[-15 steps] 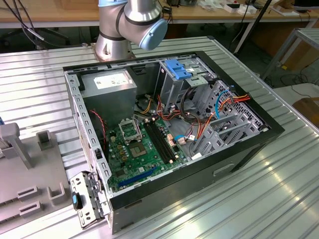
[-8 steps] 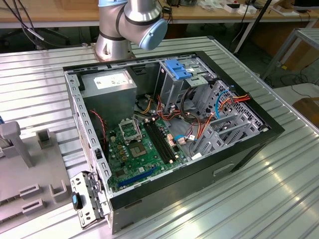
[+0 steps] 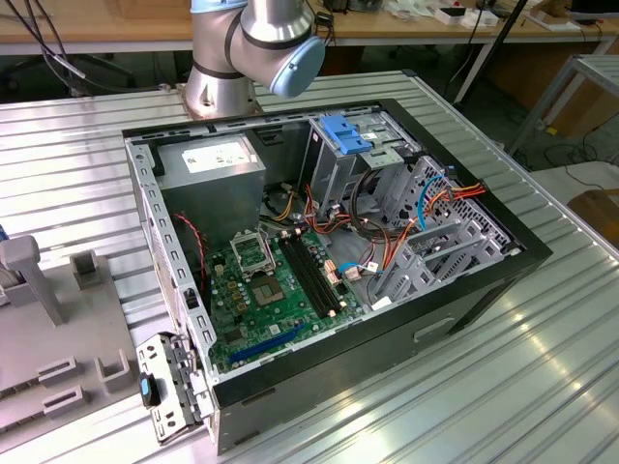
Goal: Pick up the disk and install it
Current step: 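Pick up the disk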
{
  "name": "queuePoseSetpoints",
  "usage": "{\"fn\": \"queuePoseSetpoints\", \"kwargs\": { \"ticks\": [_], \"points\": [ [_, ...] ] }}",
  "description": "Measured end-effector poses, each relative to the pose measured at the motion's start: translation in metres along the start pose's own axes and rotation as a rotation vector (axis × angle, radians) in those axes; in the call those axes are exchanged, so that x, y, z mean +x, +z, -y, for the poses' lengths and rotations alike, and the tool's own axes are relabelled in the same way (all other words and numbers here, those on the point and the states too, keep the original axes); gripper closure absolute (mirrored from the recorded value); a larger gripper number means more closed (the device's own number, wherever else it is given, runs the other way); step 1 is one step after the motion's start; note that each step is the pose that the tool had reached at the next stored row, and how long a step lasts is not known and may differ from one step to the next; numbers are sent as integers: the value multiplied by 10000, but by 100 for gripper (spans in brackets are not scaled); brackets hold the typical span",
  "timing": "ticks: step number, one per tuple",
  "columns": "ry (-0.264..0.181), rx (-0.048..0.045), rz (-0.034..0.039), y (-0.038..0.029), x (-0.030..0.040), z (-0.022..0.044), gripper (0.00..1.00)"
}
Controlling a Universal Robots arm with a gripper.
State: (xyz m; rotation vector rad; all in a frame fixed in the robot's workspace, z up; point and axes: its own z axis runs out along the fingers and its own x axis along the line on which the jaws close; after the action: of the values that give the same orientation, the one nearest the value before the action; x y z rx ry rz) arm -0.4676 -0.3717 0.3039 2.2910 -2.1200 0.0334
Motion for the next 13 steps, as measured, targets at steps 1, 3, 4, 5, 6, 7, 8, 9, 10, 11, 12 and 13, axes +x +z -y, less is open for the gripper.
{"fn": "queuePoseSetpoints", "kwargs": {
  "ticks": [1,3,4,5,6,7,8,9,10,11,12,13],
  "points": [
    [0,-1,0,0,0,0,62],
    [0,3,1,2,0,0,61],
    [0,3,2,2,0,0,61],
    [0,2,1,1,0,0,55],
    [0,2,1,2,0,0,55],
    [1,0,0,1,0,1,55],
    [1,0,0,1,0,10,55],
    [0,1,1,2,1,21,55],
    [2,2,1,4,2,34,55],
    [3,2,0,4,2,34,55],
    [2,1,0,4,2,34,55],
    [2,0,-1,3,3,34,56]
  ]
}}
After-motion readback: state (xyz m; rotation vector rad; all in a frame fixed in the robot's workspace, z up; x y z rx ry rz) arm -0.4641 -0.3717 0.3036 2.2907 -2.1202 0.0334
